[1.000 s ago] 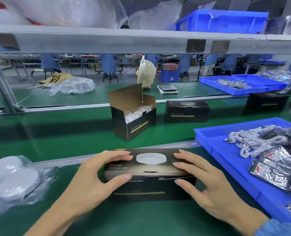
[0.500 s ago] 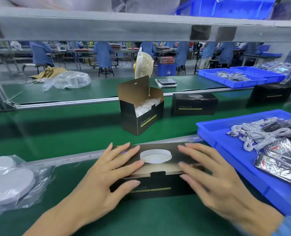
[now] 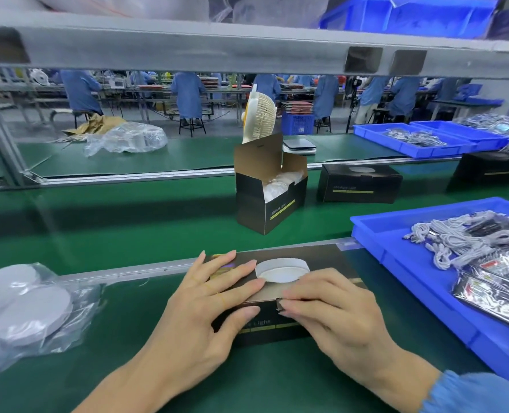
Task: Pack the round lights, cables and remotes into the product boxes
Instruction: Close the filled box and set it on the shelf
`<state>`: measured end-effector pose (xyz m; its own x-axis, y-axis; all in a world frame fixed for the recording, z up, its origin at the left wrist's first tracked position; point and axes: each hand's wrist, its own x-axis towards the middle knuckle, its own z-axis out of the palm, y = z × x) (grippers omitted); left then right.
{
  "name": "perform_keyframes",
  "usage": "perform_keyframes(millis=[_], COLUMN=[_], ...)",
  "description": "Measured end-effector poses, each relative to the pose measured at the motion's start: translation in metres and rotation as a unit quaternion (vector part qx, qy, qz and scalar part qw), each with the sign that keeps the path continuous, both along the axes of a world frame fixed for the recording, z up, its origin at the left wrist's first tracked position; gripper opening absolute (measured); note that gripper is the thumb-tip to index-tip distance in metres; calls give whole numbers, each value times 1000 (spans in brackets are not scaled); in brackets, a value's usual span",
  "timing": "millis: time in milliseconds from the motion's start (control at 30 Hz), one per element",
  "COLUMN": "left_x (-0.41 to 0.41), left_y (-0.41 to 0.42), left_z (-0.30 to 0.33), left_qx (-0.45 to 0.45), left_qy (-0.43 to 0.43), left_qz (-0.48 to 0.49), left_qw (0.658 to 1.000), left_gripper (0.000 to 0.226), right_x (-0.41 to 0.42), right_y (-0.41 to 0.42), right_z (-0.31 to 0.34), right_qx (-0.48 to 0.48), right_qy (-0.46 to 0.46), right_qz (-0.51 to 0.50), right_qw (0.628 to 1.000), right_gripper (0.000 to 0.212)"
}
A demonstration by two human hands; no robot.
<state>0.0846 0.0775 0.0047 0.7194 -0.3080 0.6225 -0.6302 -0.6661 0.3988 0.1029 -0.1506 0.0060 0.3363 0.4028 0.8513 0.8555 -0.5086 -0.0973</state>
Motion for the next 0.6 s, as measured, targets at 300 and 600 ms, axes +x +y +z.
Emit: perform_keyframes(millis=[300, 600], left_x=[-7, -4], left_y=[-9, -8], left_z=[1, 0], left_qx=[18, 229], left_qy=[-3, -112], left_qz=[44, 159], left_qw=[999, 954], left_gripper=[39, 54], right_x=[0, 65], right_y=[-7, 1], right_z=[-2, 74], right_qx=[1, -155], right_qy=[-8, 359], right_qz=[-10, -85], right_qw=[1000, 916], right_gripper=[13, 30])
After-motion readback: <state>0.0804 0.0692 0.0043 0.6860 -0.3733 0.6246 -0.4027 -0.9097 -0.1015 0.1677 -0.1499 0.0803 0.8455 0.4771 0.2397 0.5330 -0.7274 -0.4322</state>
